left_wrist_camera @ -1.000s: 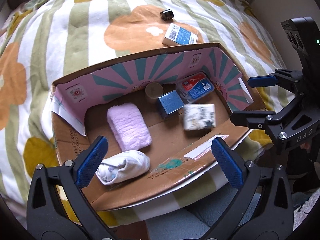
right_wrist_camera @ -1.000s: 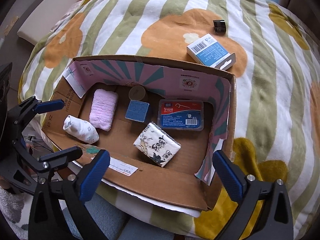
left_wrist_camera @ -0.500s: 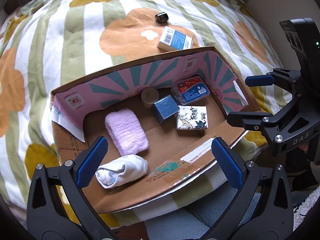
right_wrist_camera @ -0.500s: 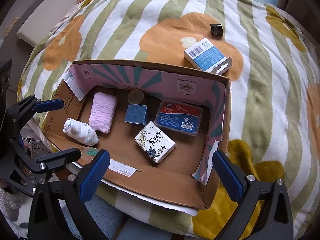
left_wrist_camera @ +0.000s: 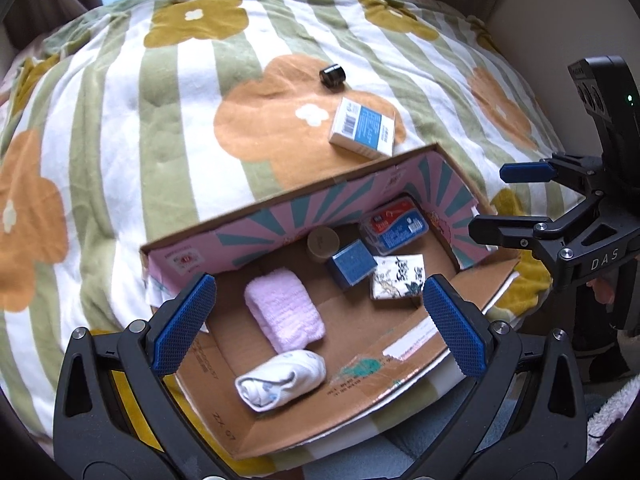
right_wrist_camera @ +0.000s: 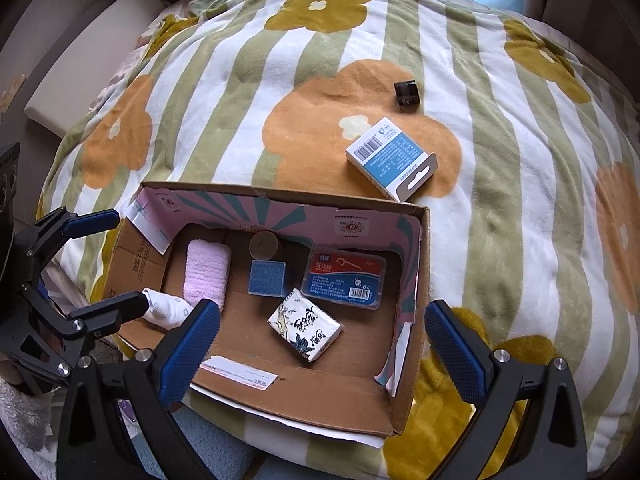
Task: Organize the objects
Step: 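Move the left tool to the black jar while the right tool reaches the SUPER DEER box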
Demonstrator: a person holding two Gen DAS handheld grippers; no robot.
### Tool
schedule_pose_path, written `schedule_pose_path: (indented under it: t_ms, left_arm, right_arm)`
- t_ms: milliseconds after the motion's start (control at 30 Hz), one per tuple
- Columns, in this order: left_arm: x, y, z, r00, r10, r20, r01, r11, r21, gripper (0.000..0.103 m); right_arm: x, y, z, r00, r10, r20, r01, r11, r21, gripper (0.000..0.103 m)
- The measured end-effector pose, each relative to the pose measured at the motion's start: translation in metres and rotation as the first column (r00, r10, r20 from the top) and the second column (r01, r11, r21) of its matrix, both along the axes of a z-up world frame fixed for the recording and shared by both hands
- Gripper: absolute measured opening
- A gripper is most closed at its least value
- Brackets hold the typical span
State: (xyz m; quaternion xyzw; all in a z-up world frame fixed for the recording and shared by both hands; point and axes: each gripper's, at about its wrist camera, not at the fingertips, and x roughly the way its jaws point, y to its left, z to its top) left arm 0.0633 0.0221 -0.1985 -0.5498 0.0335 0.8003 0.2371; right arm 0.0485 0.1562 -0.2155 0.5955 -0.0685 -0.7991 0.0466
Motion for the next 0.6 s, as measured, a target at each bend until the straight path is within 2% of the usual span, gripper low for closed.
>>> schedule_pose_path:
  t_ms: [200,467,600]
  left_arm:
    - [-0.034,-0.005,0.012,0.999,-0.027,-0.021,0.027,1.000,0.006,0.103]
    - [-0.090,0.006,0.028,0.990,-0.117,-0.079,0.116,0.993,-0.022,0.103]
    - [-0.118,0.014,0.037,0.984,-0.151,-0.095,0.151,0.989,0.000,0.103]
  right_arm:
    - [-0.017,0.013,0.008,0.996,-0.089,-0.015,0.089,0.996,-0.022,0.102]
    - [-0.040,0.023,0.013,0.986,-0.166,-0.019,0.165,0.986,-0.028,0.102]
    - [-0.049,0.032,0.019,0.976,-0.213,-0.033,0.212,0.977,-0.028,0.102]
